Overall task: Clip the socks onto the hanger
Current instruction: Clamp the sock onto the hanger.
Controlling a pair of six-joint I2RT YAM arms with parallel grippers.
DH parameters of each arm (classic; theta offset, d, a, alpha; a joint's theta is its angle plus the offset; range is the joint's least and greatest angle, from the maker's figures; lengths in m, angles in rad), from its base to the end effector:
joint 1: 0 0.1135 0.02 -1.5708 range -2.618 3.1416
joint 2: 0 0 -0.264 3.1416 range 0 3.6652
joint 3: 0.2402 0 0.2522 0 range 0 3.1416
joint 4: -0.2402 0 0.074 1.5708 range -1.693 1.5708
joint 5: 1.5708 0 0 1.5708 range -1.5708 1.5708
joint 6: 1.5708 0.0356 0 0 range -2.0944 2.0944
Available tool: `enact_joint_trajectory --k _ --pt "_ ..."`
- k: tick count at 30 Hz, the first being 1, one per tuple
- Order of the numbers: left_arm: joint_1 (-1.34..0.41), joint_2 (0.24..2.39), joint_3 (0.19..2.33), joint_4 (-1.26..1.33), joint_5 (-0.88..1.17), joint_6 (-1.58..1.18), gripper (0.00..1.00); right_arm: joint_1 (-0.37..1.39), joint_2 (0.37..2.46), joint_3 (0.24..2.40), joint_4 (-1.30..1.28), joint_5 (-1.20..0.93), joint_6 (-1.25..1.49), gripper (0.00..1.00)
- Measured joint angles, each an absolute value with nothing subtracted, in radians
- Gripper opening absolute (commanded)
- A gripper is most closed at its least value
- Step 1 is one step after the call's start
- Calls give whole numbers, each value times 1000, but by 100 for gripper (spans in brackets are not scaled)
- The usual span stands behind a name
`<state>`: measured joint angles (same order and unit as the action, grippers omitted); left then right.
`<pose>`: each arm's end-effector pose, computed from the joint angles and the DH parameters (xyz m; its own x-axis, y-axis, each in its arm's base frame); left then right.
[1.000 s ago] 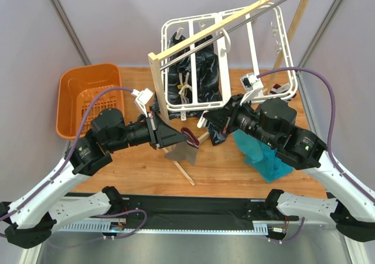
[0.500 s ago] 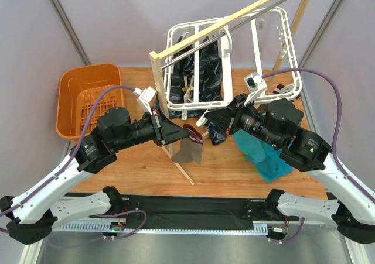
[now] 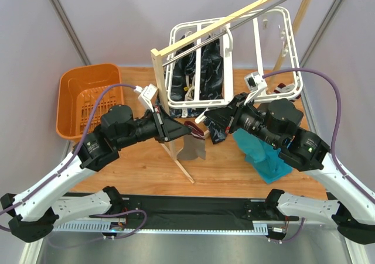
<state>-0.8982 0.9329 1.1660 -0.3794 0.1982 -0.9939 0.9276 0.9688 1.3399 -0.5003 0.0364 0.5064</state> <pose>0.1160 -0.1569 0.4247 -0.7940 -0.3220 -0.5155 0.4084 0.3456 -0.8449 0.1124 0.1478 0.4617 -0.4449 0.2146 -0.8695 -0.6429 0.5994 0.4769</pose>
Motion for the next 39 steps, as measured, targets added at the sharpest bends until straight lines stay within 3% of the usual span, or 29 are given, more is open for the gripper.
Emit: enact_joint_trajectory --k 17,31,39 --pt "-910 954 1167 -330 178 -959 0 921 946 1327 -492 53 488 0" --pt "-949 613 1036 -348 -6 -760 0 926 962 1332 -503 61 489 0" --pt "-978 724 1129 -350 35 -689 0 927 1003 1347 -505 67 500 0"
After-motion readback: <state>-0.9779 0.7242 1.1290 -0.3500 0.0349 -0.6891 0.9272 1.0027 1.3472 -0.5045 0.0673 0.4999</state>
